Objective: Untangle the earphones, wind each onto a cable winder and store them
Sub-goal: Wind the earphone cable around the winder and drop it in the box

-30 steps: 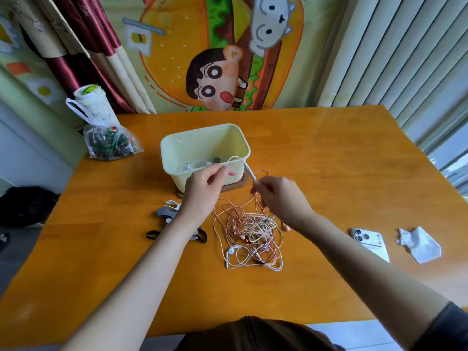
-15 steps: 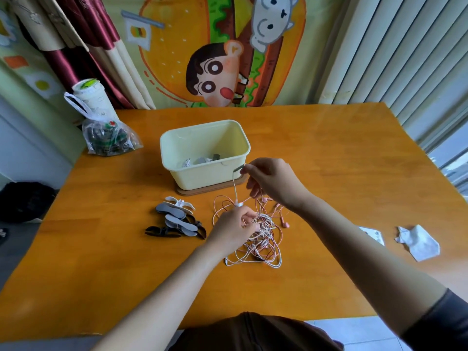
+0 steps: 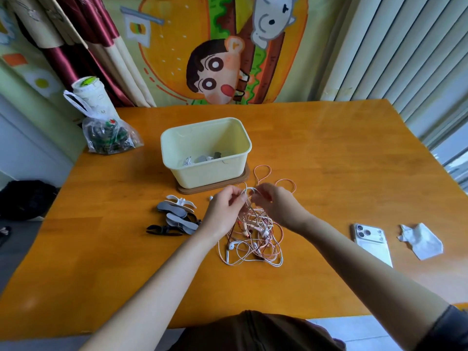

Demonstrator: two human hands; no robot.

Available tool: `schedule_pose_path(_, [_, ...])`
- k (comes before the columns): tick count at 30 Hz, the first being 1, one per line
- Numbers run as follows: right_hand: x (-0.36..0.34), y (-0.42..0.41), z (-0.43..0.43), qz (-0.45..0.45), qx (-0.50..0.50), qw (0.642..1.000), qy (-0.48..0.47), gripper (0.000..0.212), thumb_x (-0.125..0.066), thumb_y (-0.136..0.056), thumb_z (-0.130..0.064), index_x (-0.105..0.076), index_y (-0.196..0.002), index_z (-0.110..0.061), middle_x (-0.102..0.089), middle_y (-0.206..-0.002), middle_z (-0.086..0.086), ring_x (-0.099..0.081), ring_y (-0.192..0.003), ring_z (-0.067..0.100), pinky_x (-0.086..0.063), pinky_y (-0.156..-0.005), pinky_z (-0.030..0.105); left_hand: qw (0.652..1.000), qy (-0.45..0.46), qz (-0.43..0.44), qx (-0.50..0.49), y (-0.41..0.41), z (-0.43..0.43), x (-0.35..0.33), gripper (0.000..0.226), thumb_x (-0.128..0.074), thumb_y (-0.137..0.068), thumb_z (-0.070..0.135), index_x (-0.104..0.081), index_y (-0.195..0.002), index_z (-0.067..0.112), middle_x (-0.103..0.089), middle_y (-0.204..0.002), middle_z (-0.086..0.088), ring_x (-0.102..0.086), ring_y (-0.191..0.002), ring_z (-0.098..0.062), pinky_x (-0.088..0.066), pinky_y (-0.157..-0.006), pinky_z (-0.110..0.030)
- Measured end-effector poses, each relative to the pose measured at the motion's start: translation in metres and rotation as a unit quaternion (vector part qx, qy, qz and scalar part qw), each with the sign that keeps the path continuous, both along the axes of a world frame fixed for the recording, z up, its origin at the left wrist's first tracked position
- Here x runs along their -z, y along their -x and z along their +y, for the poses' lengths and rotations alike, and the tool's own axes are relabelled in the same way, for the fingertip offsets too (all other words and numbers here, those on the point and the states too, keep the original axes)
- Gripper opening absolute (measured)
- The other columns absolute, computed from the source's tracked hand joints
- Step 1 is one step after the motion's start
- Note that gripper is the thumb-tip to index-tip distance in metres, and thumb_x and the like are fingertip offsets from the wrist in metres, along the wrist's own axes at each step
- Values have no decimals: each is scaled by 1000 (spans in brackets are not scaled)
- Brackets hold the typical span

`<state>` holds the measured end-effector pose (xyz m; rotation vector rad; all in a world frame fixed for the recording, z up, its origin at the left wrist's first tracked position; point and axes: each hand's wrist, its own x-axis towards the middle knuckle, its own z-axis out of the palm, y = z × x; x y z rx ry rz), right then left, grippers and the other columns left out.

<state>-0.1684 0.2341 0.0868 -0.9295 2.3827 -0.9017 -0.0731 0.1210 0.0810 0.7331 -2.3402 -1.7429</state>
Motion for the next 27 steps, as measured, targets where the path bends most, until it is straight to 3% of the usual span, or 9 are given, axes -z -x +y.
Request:
schedule_pose_path(3, [2,-1,4,1,-24,1000,3,22,-53,-95,-18,-59,-76,-9,-49,-60,-7,-39,-53,6,-31,-51,19,999,-35,10,-15,1,-2,-9,14,-44,-101,16,-55,-96,9,-61,-83,0,-57,-81,-11,-43,-70,-11])
schedule_pose_path(6, [-8,0,1,16,9,999,49,25,-48,-97,-21,-63,-81,-8,-57,-67,1,-44,-55,12,-31,-52,20,996,-63,37,-45,2,-3,-21,16,-40,-102,14,-50,-91,8,-54,-76,4,-53,-69,1,-40,-60,-2])
schedule_pose_path(10, [-42,5,-11,30,79,980,181,19,-48,-98,-19,-59,-84,-15,-61,-67,-5,-55,-55,3,-42,-57,17,992,-69,83,-69,8,-7,-36,22,-40,-102,14,-47,-81,13,-44,-72,0,-44,-65,-5,-41,-62,-12])
schedule_pose_path(13, [-65,10,-17,79,85,967,228,14,-54,-95,-21,-61,-84,-18,-52,-58,-11,-50,-50,2,-41,-52,18,992,-73,96,-40,10,-11,-42,19,-43,-101,17,-51,-84,16,-44,-68,4,-45,-62,-9,-47,-63,-26])
schedule_pose_path(18, [-73,24,-13,153,91,964,196,13,-59,-92,-31,-66,-84,-22,-53,-64,-14,-49,-60,5,-41,-58,24,995,-36,93,-12,5,-22,-44,18,-50,-99,22,-62,-85,19,-45,-56,4,-44,-57,-14,-38,-60,-25])
schedule_pose_path(23, [-43,32,-2,128,61,990,-4,18,-60,-91,-30,-68,-96,-15,-68,-84,4,-62,-76,24,-49,-70,34,996,-63,63,-14,-2,-23,-31,19,-53,-97,18,-64,-82,19,-56,-69,10,-53,-65,-5,-44,-64,-15])
schedule_pose_path(25, [-32,27,1,115,45,992,0,19,-64,-88,-19,-65,-105,-11,-67,-97,7,-63,-87,23,-51,-79,35,996,-63,64,-23,-3,-21,-25,17,-54,-96,17,-65,-83,17,-59,-72,9,-54,-70,-4,-43,-65,-12])
schedule_pose_path(27, [-25,17,1,122,34,990,58,21,-67,-84,-8,-63,-104,-8,-65,-97,7,-62,-86,20,-51,-81,32,995,-68,64,-38,-3,-21,-21,15,-55,-96,17,-66,-85,15,-62,-75,5,-55,-72,-3,-44,-67,-11])
